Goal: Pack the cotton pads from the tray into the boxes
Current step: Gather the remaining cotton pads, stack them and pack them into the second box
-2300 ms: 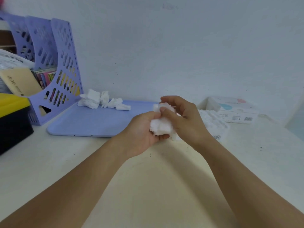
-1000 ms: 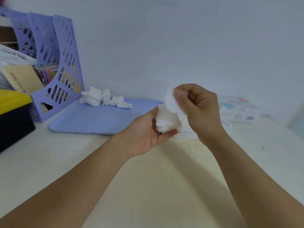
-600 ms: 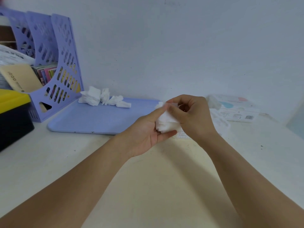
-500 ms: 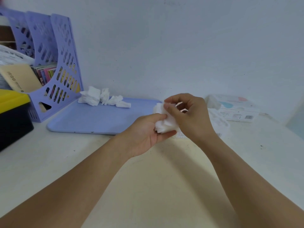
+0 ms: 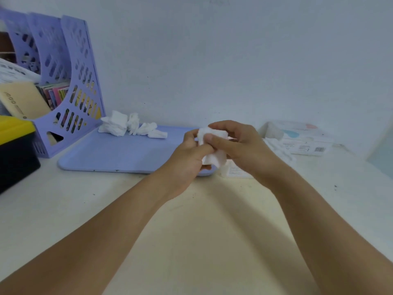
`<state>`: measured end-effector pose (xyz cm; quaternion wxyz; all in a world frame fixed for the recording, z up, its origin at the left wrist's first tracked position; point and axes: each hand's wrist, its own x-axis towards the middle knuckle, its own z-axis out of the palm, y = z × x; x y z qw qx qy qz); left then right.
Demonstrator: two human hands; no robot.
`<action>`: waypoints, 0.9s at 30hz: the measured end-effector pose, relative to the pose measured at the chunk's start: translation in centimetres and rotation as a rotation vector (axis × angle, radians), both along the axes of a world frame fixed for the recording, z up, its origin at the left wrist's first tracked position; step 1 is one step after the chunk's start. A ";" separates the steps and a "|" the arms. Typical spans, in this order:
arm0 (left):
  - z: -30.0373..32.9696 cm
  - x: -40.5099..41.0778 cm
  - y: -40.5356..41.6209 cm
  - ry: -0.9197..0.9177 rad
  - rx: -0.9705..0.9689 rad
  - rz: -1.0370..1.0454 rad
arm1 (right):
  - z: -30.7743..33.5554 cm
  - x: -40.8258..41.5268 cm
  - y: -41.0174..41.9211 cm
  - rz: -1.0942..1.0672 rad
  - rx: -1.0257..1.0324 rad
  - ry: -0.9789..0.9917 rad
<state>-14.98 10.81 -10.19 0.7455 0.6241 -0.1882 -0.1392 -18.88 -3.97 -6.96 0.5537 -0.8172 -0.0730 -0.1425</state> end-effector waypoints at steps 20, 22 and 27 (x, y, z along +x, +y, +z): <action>-4.4 2.3 -1.5 -1.054 0.644 0.091 | -1.5 2.0 -7.0 -0.578 -0.228 0.204; -4.5 2.4 -1.6 -1.086 0.656 0.034 | -1.8 2.4 -6.6 -0.623 -0.410 0.249; -4.6 2.8 -1.9 -1.100 0.615 0.006 | -1.9 2.0 -6.0 -0.757 -0.717 0.338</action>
